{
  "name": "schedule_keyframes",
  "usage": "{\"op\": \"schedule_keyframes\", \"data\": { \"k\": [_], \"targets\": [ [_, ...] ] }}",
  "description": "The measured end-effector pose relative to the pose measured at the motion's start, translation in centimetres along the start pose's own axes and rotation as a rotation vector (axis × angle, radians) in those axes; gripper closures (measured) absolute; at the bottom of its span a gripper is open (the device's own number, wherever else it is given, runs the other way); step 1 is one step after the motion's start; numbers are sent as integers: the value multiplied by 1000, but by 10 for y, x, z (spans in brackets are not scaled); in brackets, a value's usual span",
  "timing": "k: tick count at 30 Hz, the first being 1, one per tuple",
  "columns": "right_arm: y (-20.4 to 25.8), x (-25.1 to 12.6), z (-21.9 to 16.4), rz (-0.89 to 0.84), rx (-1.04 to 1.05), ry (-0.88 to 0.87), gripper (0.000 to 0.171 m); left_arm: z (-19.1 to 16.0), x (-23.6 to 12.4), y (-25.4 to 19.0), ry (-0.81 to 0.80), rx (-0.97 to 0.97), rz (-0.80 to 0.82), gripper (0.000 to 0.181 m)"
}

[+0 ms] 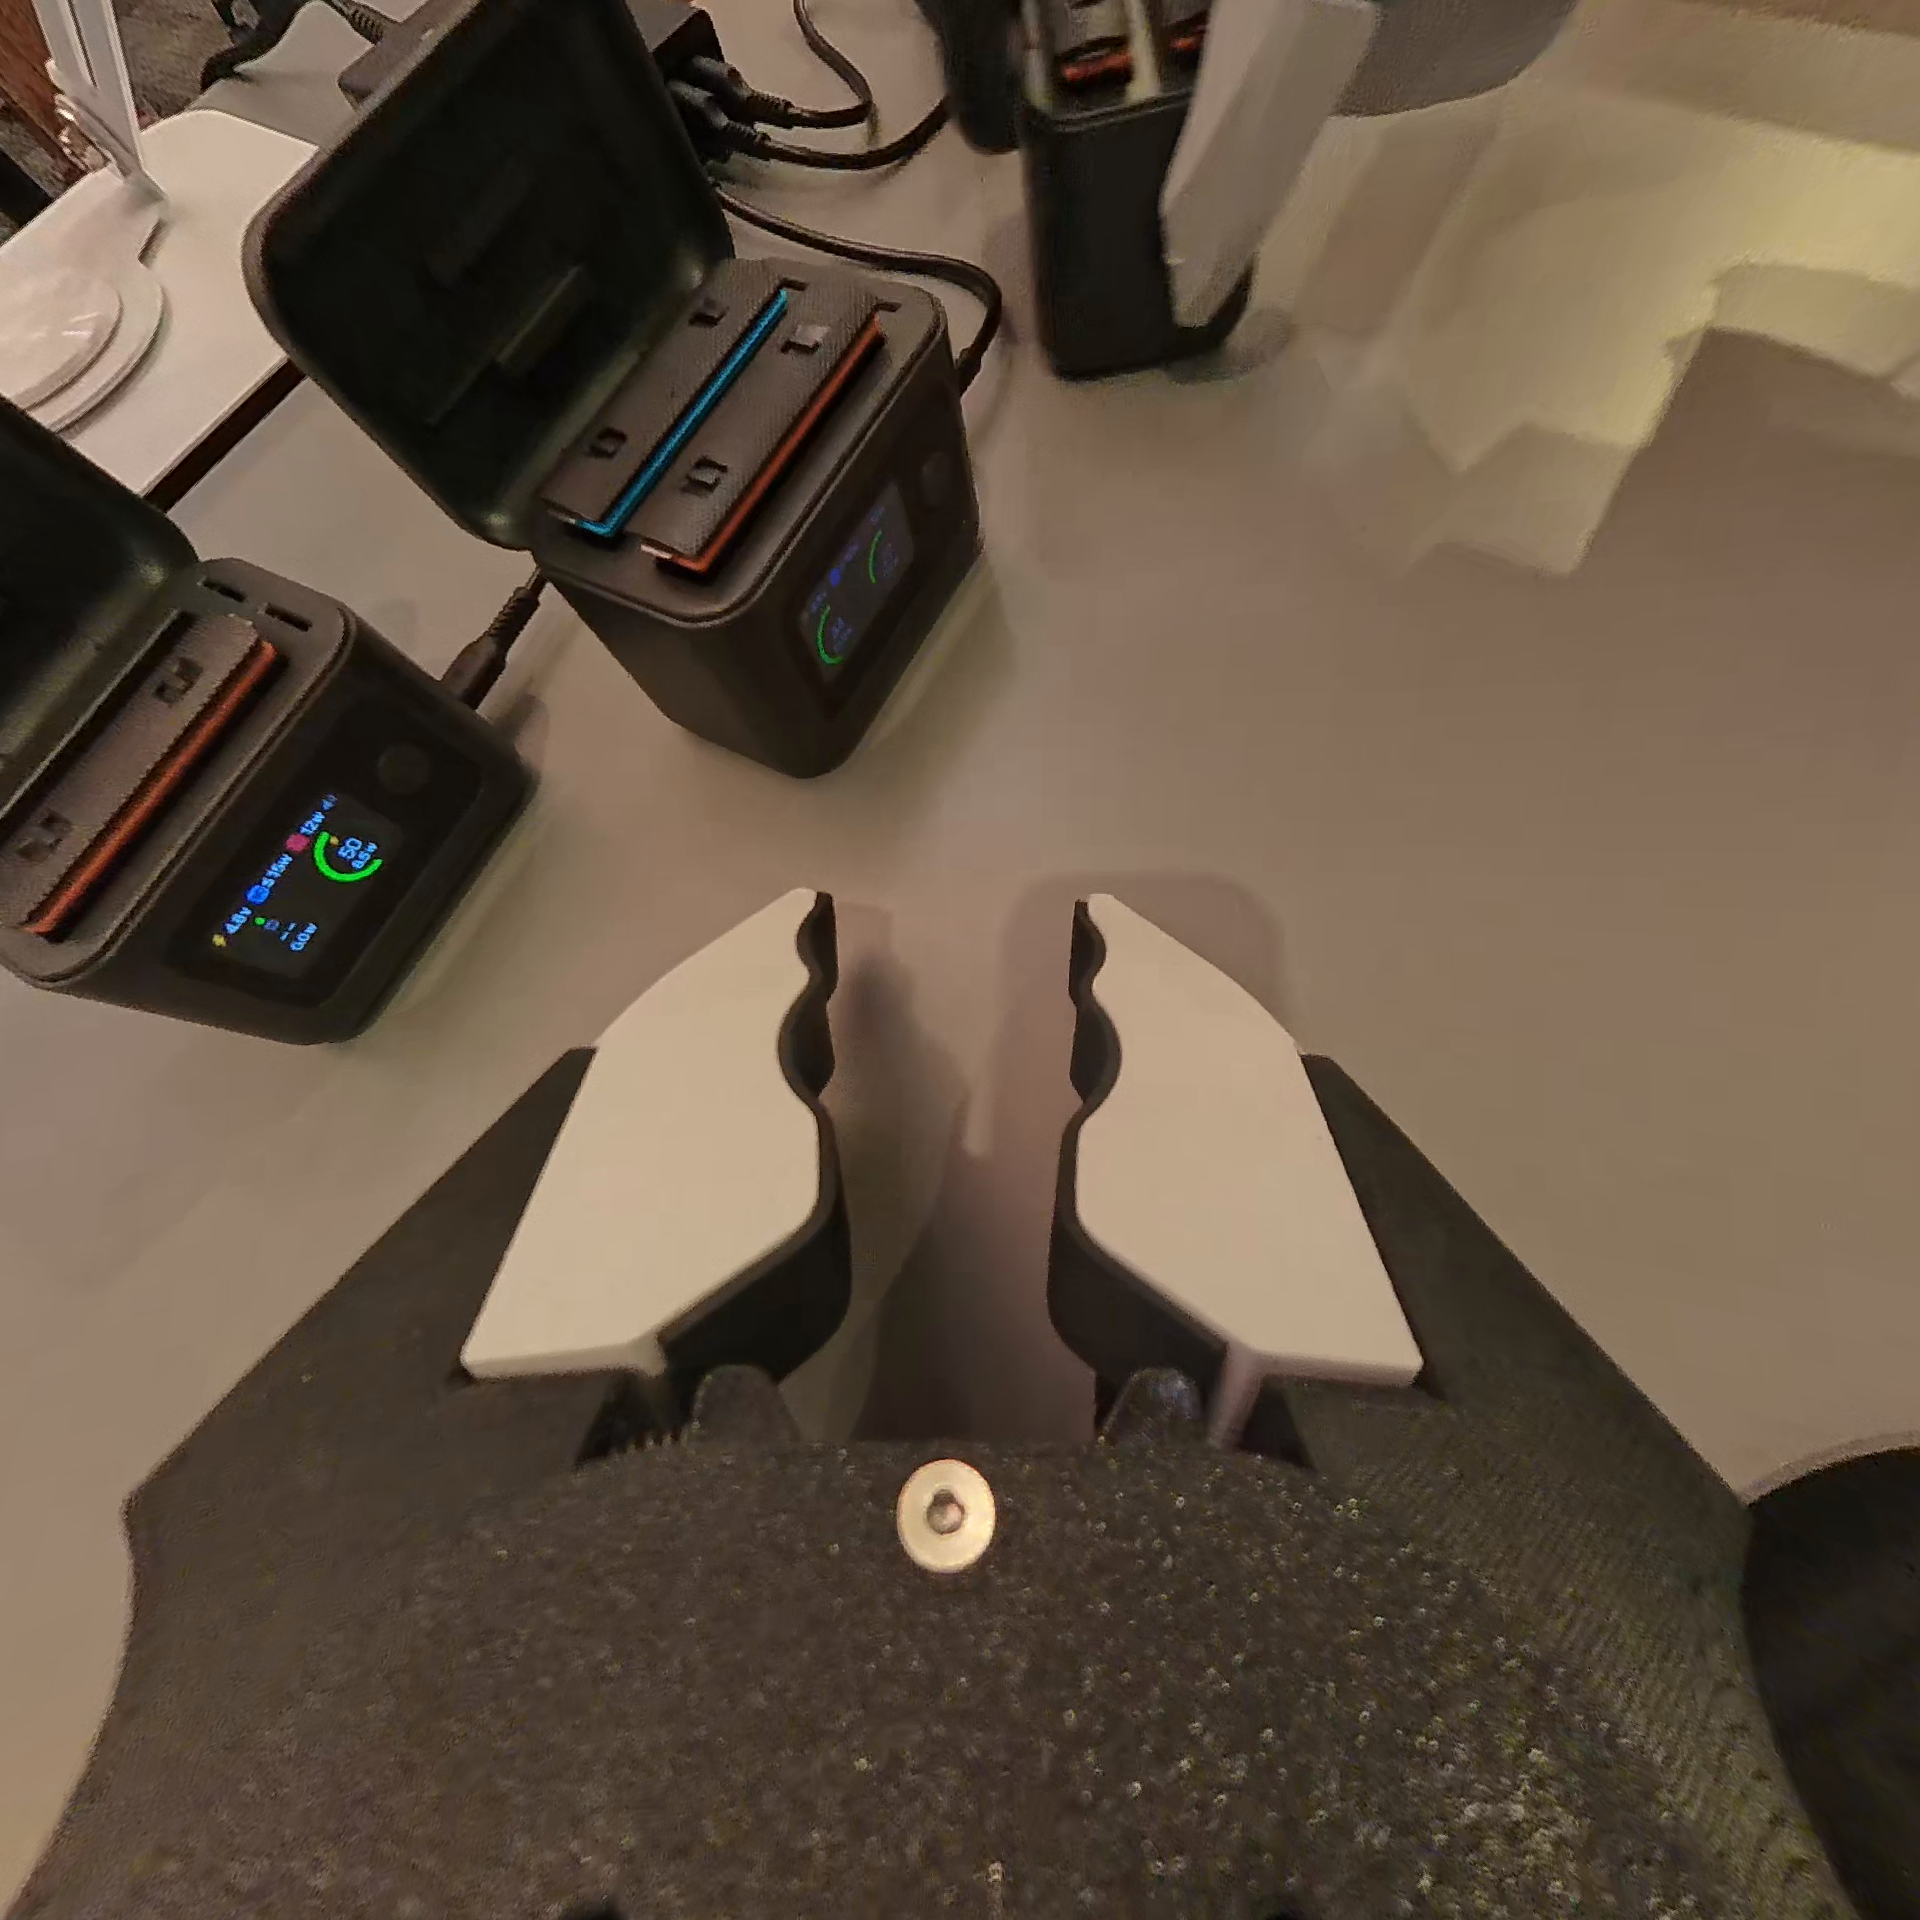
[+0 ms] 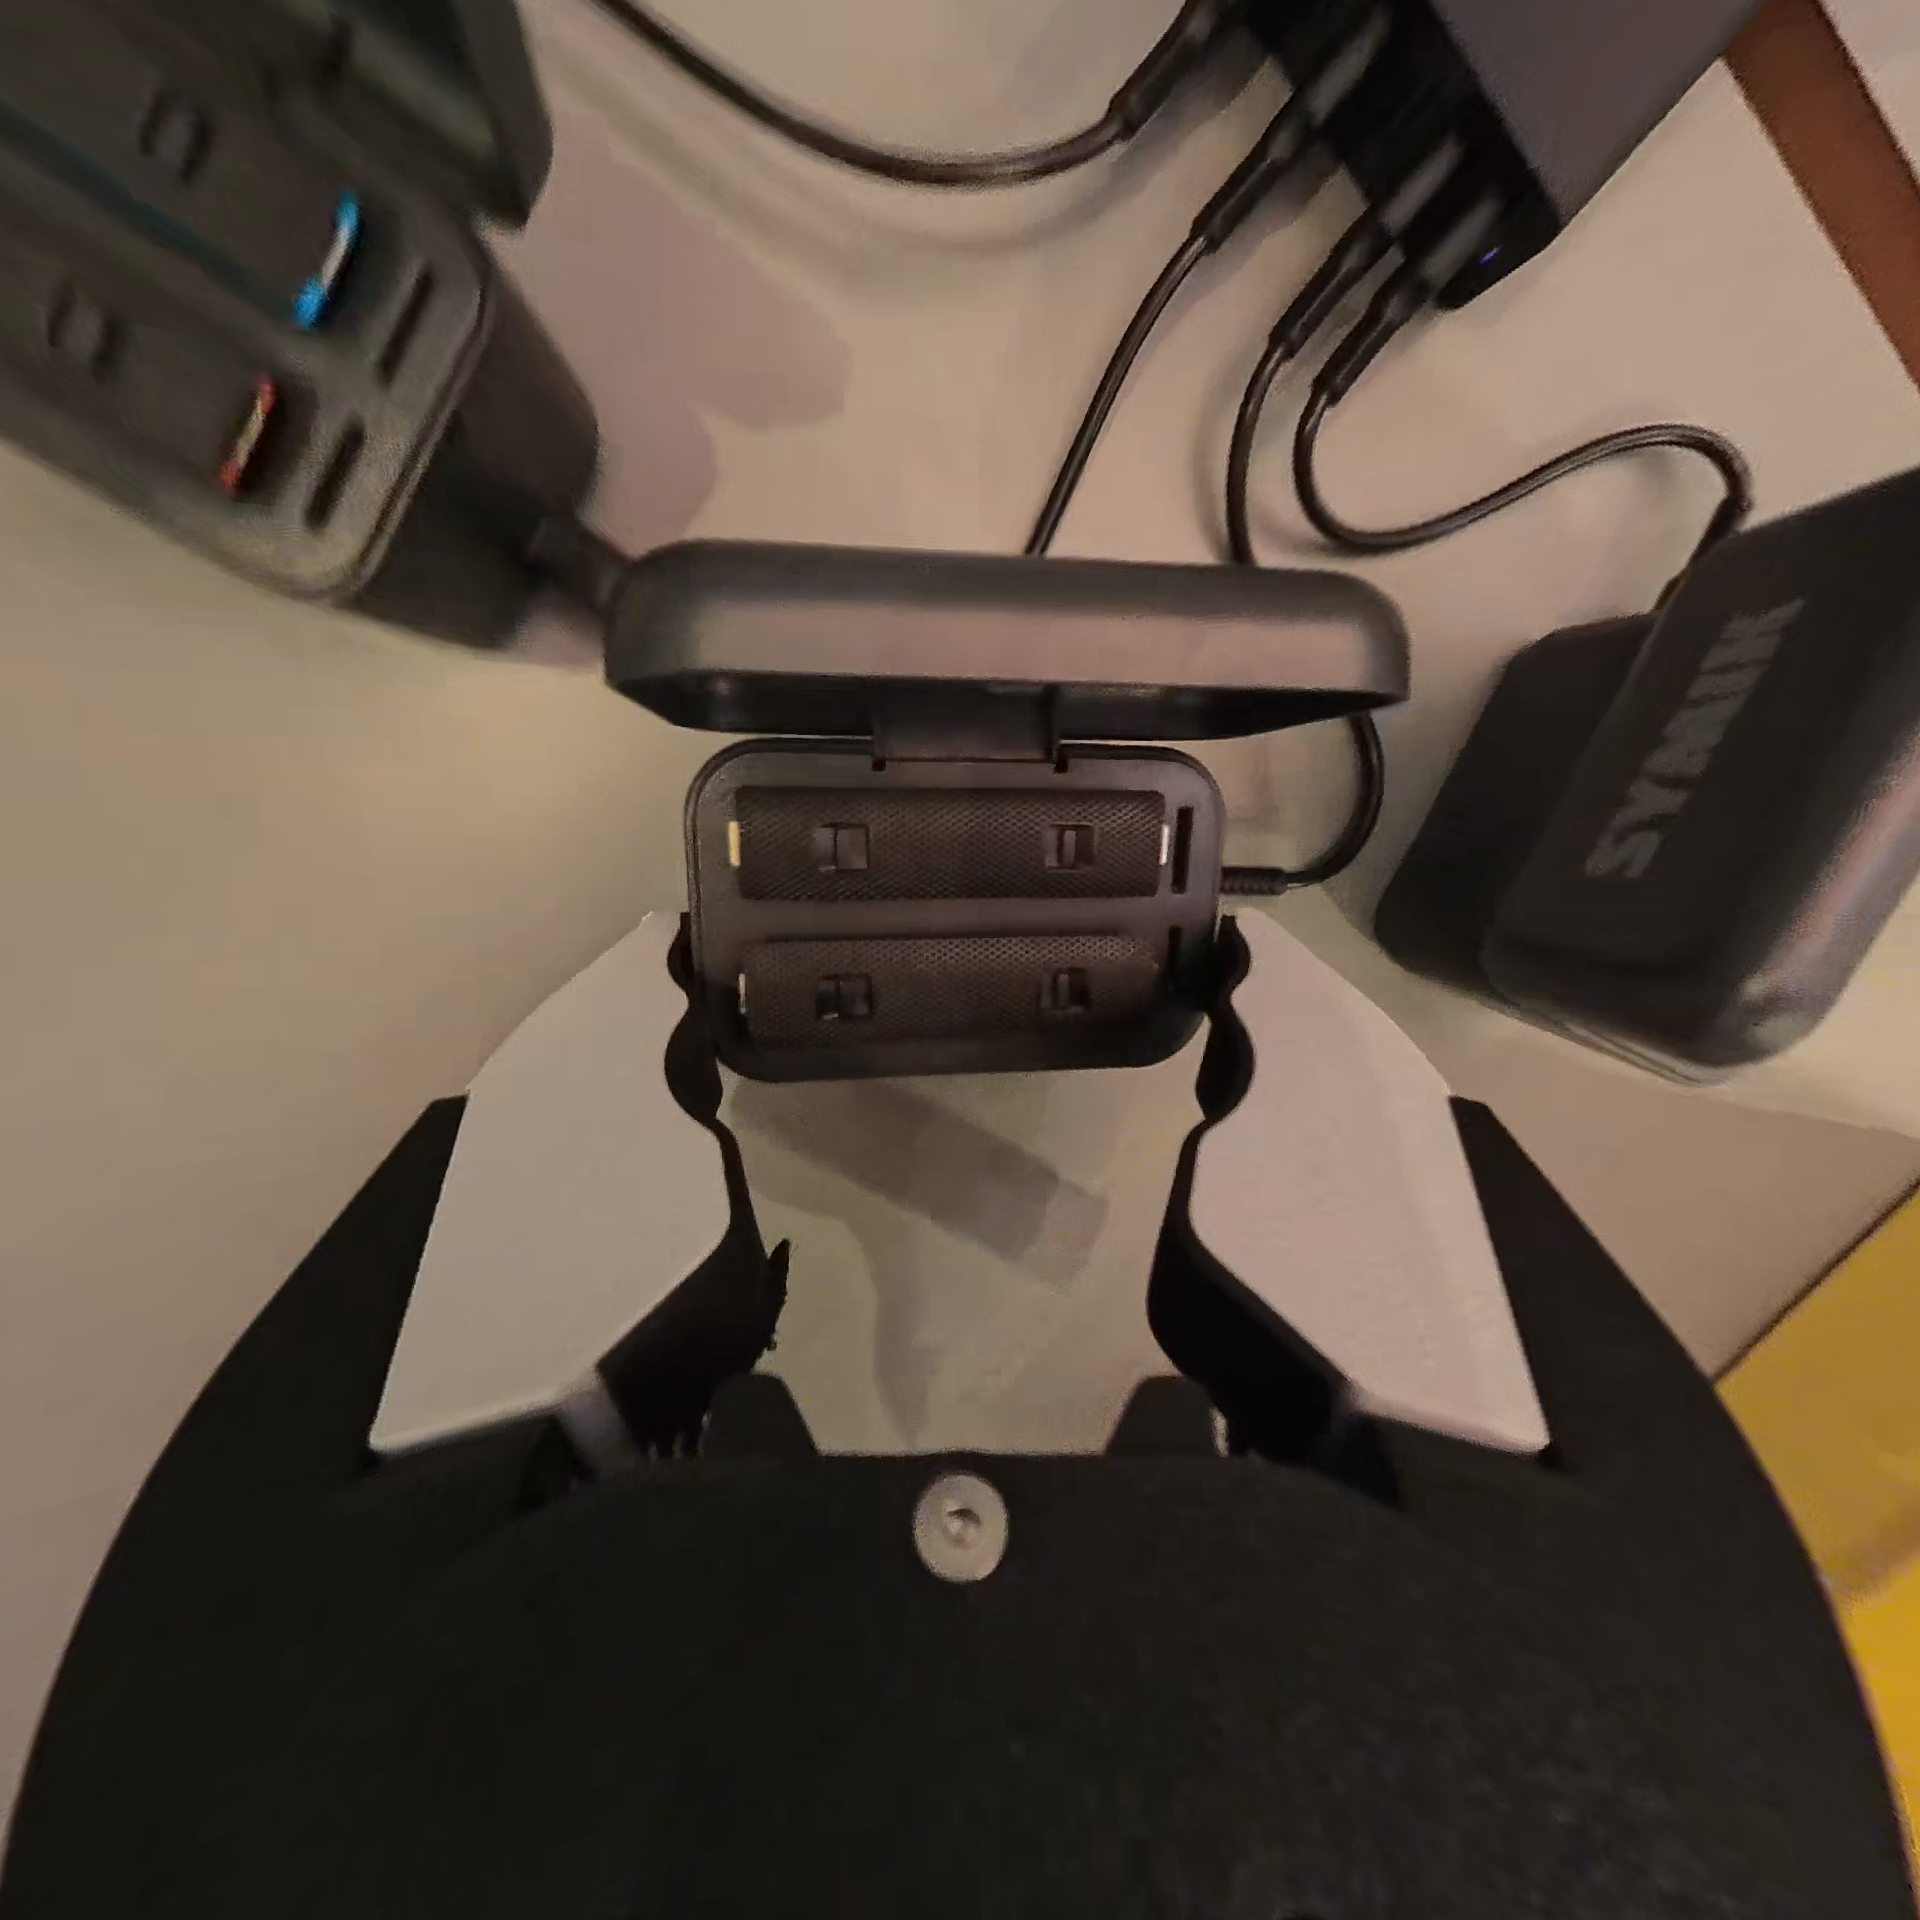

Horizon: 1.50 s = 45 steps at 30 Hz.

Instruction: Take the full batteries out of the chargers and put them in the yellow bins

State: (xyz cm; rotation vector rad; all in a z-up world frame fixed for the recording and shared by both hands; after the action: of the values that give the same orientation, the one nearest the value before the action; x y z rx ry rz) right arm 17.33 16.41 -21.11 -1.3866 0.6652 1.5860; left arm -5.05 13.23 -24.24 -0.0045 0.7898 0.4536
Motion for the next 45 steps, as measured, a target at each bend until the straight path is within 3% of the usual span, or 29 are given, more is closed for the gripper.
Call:
{"op": "schedule_keyframes", "data": {
  "k": [8,15,20,23,27,37,45],
  "targets": [
    [-1,11,28,4,258,-65,79,0,0,0,2,-5,-2,139],
    [0,13,34,-21,352,-103,79,-1,0,1,3,-9,0,138],
    [4,-5,25,7,339,-281,64,-1,0,1,4,-13,-2,138],
    [8,-34,11,20,315,-465,66,-1,0,1,5,-16,-2,138],
    [10,-49,-22,19,275,-617,82,-1,0,1,4,-13,2,138],
    [25,-18,-81,3,261,-689,144,-1,1,1,7,-22,-1,138],
    [29,-4,-85,35,270,-637,158,-1,1,1,6,-21,0,138]
  ]
}}
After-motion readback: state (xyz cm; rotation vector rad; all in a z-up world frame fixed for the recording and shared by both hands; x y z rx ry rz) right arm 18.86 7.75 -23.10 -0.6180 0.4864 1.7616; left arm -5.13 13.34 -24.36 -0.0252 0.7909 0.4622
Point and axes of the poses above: each gripper's, where its closed fingertips meet, x out along the fingers, z out of its top, y = z × x across the jaws, the point moved 7 cm from there along -x, back along the fingers, and after that the axes turned 6 degrees about y, right-handed, at the moved point
